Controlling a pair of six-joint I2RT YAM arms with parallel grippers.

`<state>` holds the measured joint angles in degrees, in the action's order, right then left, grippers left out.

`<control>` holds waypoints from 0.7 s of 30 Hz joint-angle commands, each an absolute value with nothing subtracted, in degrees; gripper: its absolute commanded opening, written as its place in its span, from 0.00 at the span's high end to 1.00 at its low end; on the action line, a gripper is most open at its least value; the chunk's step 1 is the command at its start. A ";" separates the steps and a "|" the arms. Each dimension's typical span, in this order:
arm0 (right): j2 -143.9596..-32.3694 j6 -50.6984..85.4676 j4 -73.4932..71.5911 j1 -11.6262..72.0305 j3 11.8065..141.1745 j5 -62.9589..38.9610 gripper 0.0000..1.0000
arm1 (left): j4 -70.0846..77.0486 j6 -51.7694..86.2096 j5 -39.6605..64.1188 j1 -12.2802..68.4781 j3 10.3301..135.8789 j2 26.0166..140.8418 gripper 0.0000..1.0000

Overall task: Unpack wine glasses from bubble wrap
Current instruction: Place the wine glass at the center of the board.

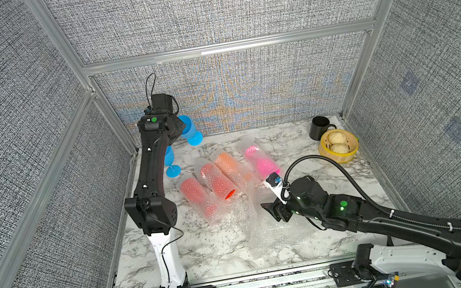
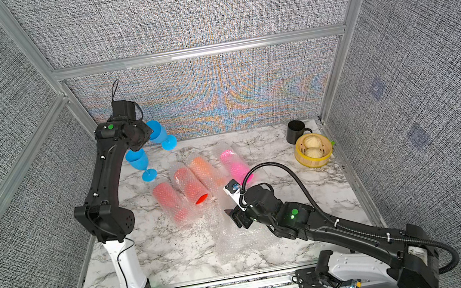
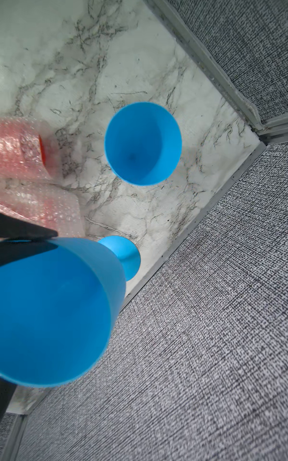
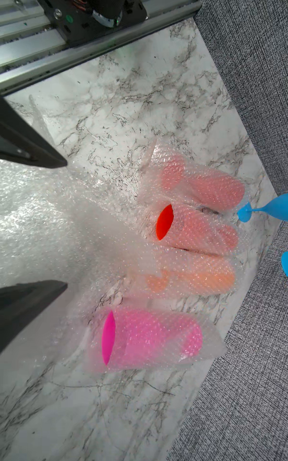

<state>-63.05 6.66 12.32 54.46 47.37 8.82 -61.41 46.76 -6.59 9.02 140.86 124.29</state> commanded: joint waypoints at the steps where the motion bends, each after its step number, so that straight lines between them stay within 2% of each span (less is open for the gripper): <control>1: -65.30 10.43 18.62 54.45 49.41 11.03 0.28 | -61.91 49.07 -4.50 8.20 142.35 126.98 1.00; 21: -68.71 12.54 17.78 54.13 47.52 18.07 0.27 | -70.63 51.43 -9.32 7.98 143.17 133.60 1.00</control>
<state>-68.60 11.62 17.34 54.24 47.16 16.19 -68.55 51.07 -7.81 8.16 142.91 133.38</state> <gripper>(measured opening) 0.728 0.049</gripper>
